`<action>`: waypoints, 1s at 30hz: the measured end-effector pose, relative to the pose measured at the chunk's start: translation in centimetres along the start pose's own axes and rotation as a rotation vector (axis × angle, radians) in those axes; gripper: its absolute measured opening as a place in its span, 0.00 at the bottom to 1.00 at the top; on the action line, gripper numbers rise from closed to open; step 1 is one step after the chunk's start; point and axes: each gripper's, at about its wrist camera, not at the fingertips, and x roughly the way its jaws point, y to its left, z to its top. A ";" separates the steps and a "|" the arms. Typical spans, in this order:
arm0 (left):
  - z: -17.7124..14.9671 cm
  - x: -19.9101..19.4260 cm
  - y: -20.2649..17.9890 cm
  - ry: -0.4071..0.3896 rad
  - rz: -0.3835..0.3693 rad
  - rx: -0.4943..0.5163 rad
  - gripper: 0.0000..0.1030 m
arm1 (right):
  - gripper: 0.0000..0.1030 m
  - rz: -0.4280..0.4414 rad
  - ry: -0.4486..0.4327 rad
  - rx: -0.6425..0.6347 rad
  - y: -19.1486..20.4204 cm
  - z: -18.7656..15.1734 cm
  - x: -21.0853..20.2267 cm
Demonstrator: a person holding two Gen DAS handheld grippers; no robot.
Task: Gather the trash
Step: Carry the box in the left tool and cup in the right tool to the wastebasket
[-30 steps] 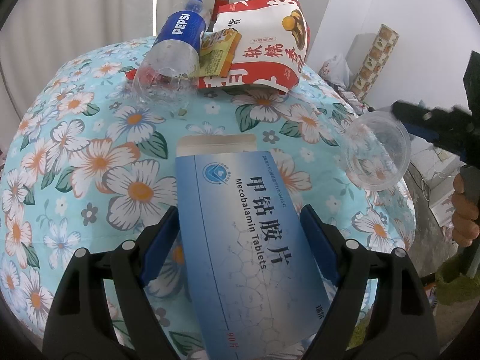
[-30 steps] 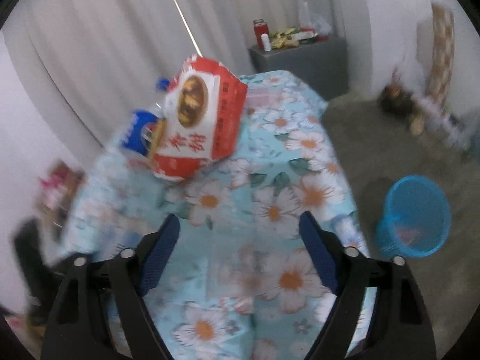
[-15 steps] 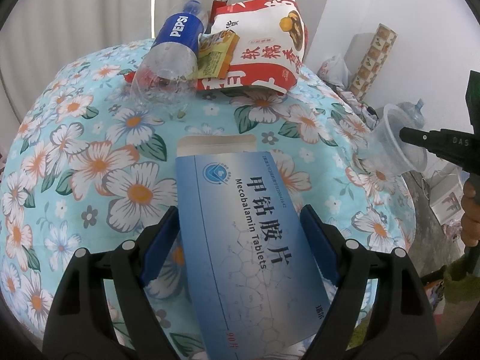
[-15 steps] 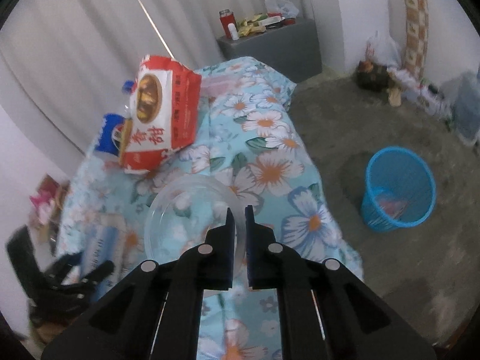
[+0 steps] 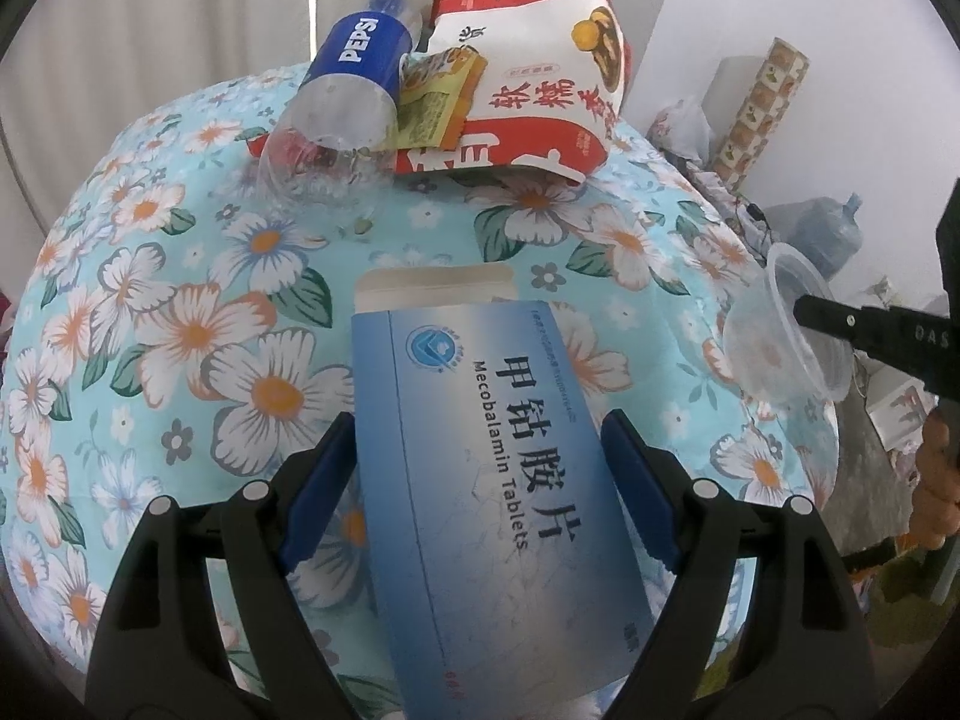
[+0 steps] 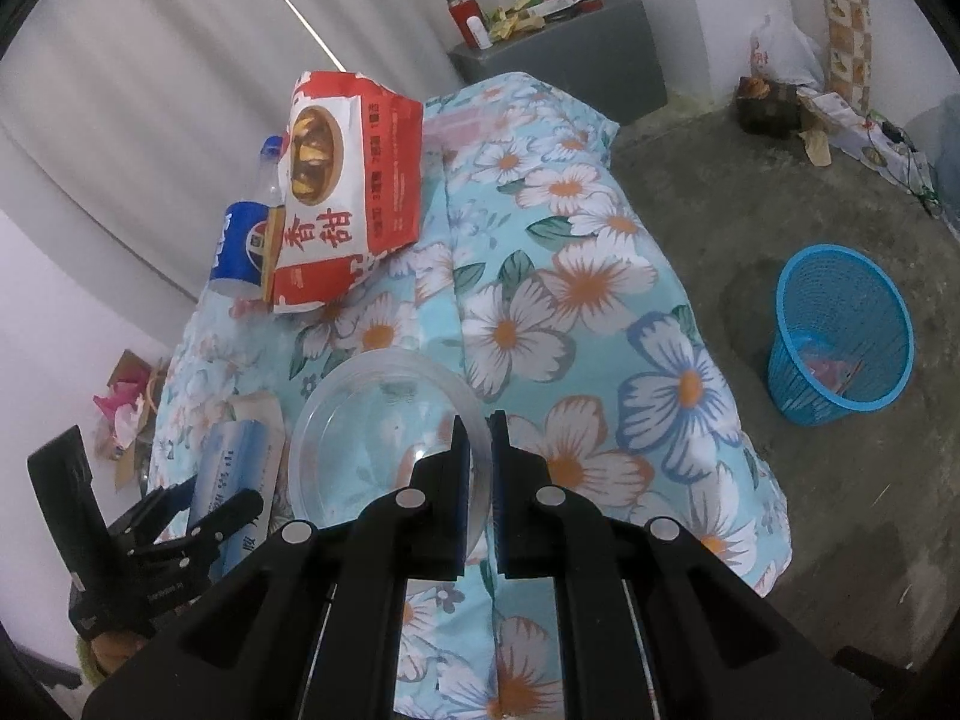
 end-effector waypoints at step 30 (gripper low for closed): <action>0.9 -3.2 -0.8 -0.094 0.001 0.030 0.72 | 0.07 0.062 -0.024 0.045 -1.0 -0.5 -0.9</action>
